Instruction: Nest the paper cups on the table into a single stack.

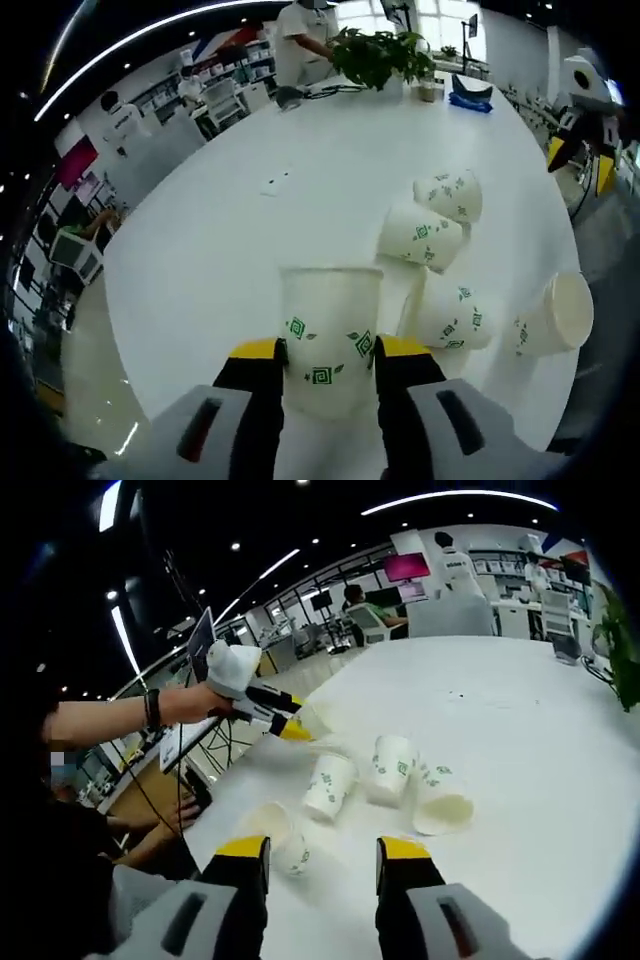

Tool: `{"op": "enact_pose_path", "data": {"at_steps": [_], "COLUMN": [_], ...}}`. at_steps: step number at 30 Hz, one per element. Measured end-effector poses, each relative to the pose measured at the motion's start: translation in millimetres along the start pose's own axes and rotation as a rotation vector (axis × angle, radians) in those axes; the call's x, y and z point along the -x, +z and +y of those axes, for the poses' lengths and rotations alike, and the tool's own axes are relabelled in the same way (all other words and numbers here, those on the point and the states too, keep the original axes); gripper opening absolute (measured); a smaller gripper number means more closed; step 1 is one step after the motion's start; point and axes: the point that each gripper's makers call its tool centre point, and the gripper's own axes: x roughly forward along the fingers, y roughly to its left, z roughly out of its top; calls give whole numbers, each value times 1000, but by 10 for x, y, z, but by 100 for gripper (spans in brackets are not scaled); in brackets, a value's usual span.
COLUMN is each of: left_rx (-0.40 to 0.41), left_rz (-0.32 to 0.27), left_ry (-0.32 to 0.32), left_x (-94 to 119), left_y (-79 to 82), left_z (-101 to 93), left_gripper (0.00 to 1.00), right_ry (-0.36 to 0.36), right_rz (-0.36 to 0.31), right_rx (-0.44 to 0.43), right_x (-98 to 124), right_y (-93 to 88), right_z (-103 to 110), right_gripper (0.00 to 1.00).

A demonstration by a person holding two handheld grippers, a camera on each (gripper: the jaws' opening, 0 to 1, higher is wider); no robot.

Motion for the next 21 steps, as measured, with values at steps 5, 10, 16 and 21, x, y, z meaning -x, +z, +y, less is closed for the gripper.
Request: {"op": "enact_pose_path", "data": {"at_steps": [5,10,16,21], "left_rx": [-29,-52,-99,-142], "left_rz": [-17,-62,-102,-132], "left_ry": [3,-15,-31,-46], "left_x": [108,283,510,595], "left_y": [22,119,322,436], "left_z": [-59,-229,-551,-830], "left_gripper": [34,34,34,34], "right_ry": [40,76,112,141], "right_rz": [-10,-11,-32,-35], "right_rx": [41,97,134,153], "right_x": [-132,-238,-325,-414], "right_y": [198,423,686,783], "right_z": [105,217,324,406], "right_gripper": [41,41,40,40]}}
